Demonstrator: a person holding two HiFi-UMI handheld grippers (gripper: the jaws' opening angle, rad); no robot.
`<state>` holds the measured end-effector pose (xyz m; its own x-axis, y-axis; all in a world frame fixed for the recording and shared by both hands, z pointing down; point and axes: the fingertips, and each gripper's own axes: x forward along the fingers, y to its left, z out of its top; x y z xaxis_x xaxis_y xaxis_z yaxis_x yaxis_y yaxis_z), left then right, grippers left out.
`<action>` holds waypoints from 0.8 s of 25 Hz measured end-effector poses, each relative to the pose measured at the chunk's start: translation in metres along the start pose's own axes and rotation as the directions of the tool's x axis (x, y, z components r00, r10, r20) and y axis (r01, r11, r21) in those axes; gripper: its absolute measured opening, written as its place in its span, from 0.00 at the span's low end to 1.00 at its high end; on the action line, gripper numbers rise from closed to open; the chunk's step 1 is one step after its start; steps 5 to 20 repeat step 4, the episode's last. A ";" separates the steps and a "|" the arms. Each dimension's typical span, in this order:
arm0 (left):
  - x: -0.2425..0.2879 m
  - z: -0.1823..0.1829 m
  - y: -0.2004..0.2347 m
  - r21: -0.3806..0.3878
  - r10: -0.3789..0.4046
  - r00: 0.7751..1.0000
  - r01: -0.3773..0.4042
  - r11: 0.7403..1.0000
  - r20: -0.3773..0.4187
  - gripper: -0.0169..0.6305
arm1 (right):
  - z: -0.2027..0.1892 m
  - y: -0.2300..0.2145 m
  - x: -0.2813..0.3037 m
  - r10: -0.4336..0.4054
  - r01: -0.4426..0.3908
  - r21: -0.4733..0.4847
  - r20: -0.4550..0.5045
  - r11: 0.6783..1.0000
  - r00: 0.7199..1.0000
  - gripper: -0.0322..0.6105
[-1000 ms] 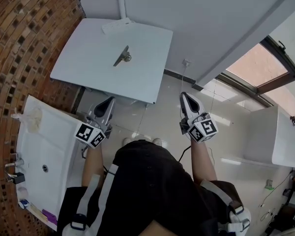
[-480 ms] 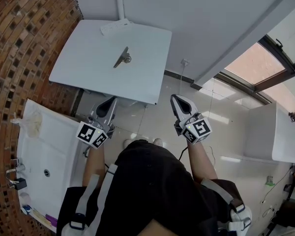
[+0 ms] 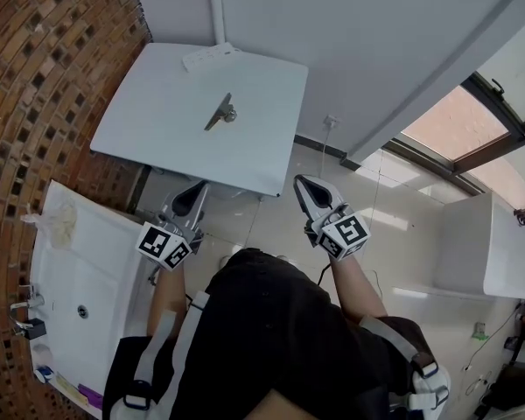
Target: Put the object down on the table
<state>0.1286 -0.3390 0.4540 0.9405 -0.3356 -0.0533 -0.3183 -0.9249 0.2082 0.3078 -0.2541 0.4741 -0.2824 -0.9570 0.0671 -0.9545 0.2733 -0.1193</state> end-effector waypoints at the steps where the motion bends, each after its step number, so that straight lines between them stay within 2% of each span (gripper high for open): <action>1: 0.001 -0.001 0.000 -0.003 -0.003 1.000 0.003 1.000 -0.001 0.03 | 0.001 -0.001 0.002 0.001 -0.001 -0.003 0.001 1.000 1.000 0.05; 4: 0.006 -0.003 -0.005 -0.015 -0.024 1.000 0.024 1.000 -0.005 0.03 | 0.007 -0.001 0.006 0.012 -0.012 -0.027 -0.004 1.000 1.000 0.05; 20: 0.006 -0.003 -0.005 -0.015 -0.024 1.000 0.024 1.000 -0.005 0.03 | 0.007 -0.001 0.006 0.012 -0.012 -0.027 -0.004 1.000 1.000 0.05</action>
